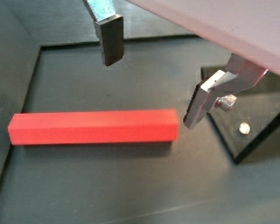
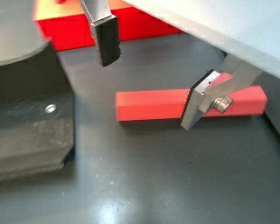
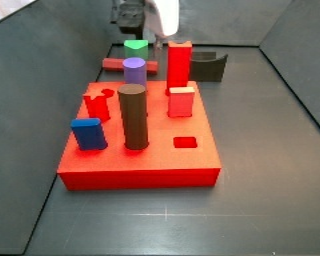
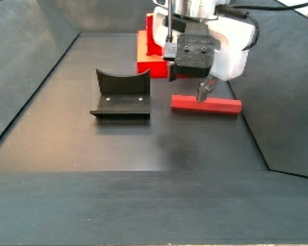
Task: Pick up the hexagon object. Move up. Place the hexagon object on the fixture. Regrasp the hexagon object. Move to above the board. Insert the hexagon object.
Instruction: Pick up the hexagon object.
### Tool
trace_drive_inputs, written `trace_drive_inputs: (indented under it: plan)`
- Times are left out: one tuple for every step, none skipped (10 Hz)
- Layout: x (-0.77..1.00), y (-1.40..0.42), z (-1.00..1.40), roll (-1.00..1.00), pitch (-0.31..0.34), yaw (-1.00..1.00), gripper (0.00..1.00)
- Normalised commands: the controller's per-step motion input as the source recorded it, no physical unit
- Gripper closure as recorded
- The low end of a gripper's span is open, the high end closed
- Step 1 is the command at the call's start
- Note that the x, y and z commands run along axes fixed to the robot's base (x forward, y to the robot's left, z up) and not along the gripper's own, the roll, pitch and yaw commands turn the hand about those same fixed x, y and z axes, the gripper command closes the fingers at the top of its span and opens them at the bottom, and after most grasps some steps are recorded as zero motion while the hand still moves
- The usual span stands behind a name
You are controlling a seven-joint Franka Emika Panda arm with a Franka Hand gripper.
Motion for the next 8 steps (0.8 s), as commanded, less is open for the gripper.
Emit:
trace_drive_inputs:
  plan:
    - [-0.17, -0.08, -0.3, -0.3, -0.217, -0.79, 0.0]
    - [-0.16, -0.08, -0.26, -0.33, -0.184, -0.76, 0.0]
    - [-0.13, -0.07, -0.17, -0.38, -0.09, -0.7, 0.0]
    - [-0.08, -0.06, -0.08, -0.43, 0.0, -0.63, 0.0]
    - [-0.07, -0.06, -0.07, -0.44, 0.0, -0.63, 0.0]
    - [-0.05, -0.03, -0.11, -0.44, 0.0, -0.61, 0.0]
    - [0.03, 0.0, -0.23, -0.42, 0.023, -0.57, 0.0]
    - [0.33, 0.05, -0.27, -0.38, 0.07, -0.5, 0.0]
